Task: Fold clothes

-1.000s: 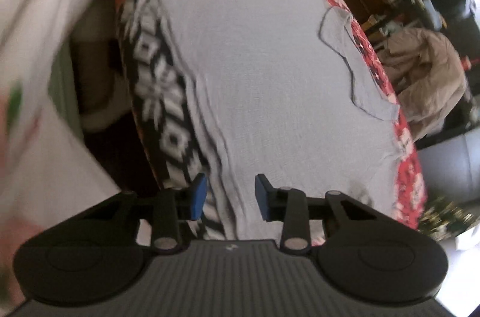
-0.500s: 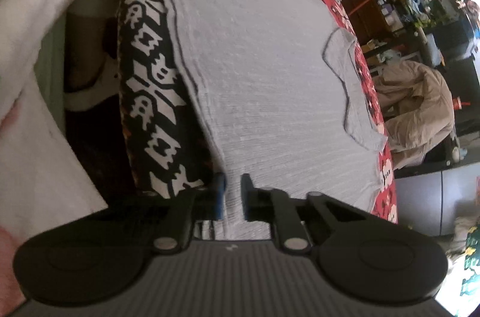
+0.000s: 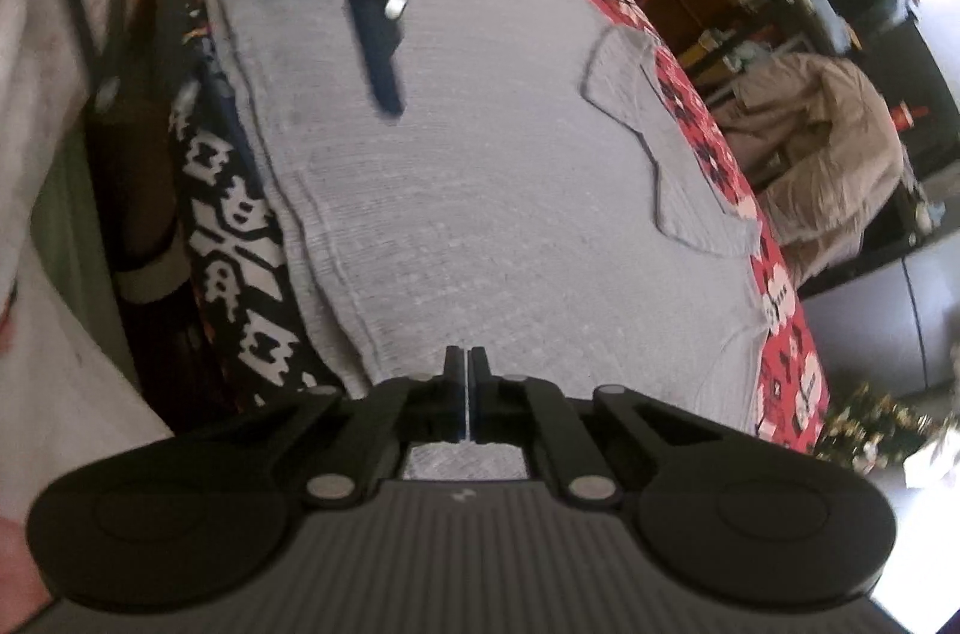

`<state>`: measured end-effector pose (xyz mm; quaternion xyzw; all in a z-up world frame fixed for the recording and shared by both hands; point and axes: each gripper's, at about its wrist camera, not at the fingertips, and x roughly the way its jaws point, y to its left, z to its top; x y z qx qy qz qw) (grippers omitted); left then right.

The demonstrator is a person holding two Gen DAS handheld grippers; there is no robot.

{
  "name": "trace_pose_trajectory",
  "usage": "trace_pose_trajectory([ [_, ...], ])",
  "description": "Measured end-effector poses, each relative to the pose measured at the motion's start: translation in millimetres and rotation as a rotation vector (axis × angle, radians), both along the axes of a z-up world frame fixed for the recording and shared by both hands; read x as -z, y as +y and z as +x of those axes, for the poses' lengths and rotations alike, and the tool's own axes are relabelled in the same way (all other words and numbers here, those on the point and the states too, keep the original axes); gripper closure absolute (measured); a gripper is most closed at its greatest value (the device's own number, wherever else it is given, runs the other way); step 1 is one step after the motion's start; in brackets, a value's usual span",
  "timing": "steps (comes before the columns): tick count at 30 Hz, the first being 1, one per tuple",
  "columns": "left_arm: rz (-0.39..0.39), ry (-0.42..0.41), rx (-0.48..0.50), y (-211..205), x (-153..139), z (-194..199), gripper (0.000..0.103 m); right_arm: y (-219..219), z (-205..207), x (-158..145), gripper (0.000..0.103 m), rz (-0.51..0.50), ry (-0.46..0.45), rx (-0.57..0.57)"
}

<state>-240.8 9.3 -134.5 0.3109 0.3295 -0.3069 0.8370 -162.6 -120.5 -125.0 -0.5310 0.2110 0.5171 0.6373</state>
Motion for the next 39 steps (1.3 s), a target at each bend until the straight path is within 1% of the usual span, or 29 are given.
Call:
trace_pose_trajectory([
  [2, 0.014, 0.002, 0.011, -7, 5, 2, 0.05, -3, -4, -1, 0.102, 0.003, 0.011, -0.03],
  [5, 0.012, 0.011, 0.005, -8, 7, 4, 0.05, -6, -14, 6, 0.099, -0.044, 0.004, -0.095],
  [6, 0.007, 0.014, -0.003, -7, 7, 4, 0.05, -6, -17, 9, 0.096, -0.06, 0.0, -0.116],
  [7, 0.002, 0.017, -0.013, -5, 6, 4, 0.05, -7, -20, 13, 0.09, -0.071, -0.005, -0.132],
  [9, -0.008, 0.023, -0.033, 0, 6, 4, 0.05, -11, -29, 16, 0.086, -0.083, -0.021, -0.144],
  [13, -0.017, 0.03, -0.058, 4, 6, 5, 0.05, -11, -33, 22, 0.085, -0.109, -0.049, -0.168],
  [14, -0.015, 0.031, -0.059, 4, 7, 5, 0.05, -11, -33, 21, 0.083, -0.111, -0.044, -0.172],
  [16, -0.014, 0.033, -0.058, 3, 7, 5, 0.05, -12, -32, 18, 0.074, -0.107, -0.021, -0.172],
  [18, -0.021, 0.036, -0.056, 3, 7, 6, 0.05, -13, -34, 19, 0.073, -0.115, -0.031, -0.178],
  [20, -0.023, 0.036, -0.054, 2, 7, 5, 0.05, -14, -36, 24, 0.073, -0.126, -0.072, -0.203],
  [23, -0.026, 0.035, -0.049, 1, 7, 4, 0.05, -10, -35, 25, 0.077, -0.112, -0.082, -0.201],
  [25, -0.031, 0.033, -0.041, 0, 6, 5, 0.05, -5, -33, 26, 0.096, -0.115, -0.105, -0.193],
  [27, -0.031, 0.024, -0.036, -3, 5, 6, 0.05, -3, -31, 29, 0.1, -0.113, -0.105, -0.185],
  [31, -0.027, 0.008, -0.032, -12, 5, 11, 0.05, 2, -24, 20, 0.1, -0.064, -0.053, -0.136],
  [37, 0.014, -0.012, 0.003, -29, 12, 15, 0.05, 2, -4, 1, 0.101, 0.007, 0.057, -0.021],
  [38, 0.015, -0.014, 0.005, -31, 13, 15, 0.053, 2, -1, -2, 0.101, 0.018, 0.074, -0.003],
  [39, 0.019, -0.014, 0.007, -32, 14, 15, 0.07, 2, 1, -4, 0.101, 0.025, 0.079, 0.009],
])
